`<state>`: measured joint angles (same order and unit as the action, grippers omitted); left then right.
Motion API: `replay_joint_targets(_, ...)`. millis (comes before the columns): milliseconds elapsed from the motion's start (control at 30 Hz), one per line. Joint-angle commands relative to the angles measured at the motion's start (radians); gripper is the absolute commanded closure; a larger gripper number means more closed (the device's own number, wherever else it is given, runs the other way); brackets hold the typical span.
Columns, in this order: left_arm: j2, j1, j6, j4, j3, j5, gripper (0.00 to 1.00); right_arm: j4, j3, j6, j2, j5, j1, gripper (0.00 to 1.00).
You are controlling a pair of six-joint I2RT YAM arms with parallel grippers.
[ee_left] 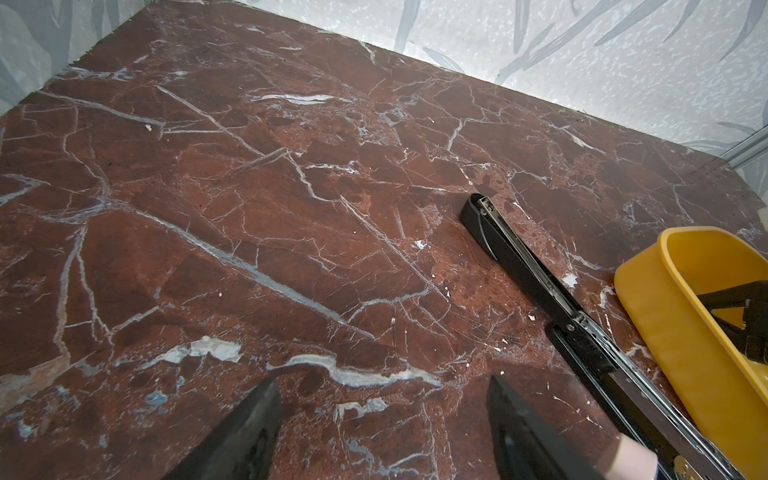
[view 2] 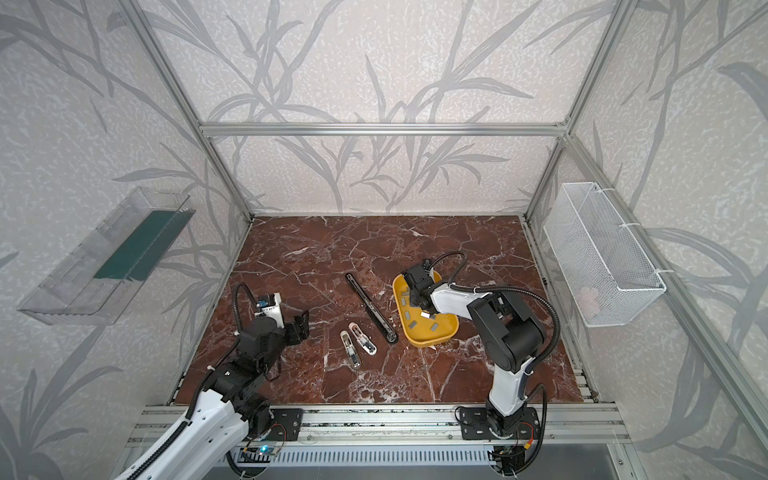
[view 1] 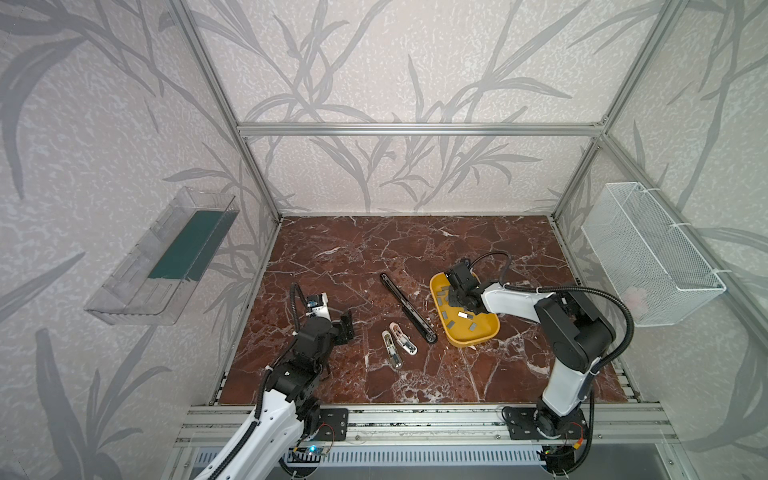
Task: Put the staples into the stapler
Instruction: 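Lift the staple strip out of the tray with the right gripper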
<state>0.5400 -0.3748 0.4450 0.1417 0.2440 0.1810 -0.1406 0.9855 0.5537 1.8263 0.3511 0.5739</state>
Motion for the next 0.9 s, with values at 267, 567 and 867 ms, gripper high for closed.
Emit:
replay_joint_targets(267,0.051,0.002,0.009,-0.011,0.024,0.009,0.22,-0.024,0.05,-0.049,0.033,0.026,-0.005,0.87)
replay_joint_targets(567,0.137,0.001,-0.003,0.003,0.062,-0.064,0.22,0.074,-0.021,-0.055,-0.062,-0.006,0.008,0.89)
replay_joint_targets(867,-0.07,0.001,0.007,0.007,-0.003,0.011,0.15,0.204,-0.16,-0.126,-0.303,-0.047,0.021,0.88)
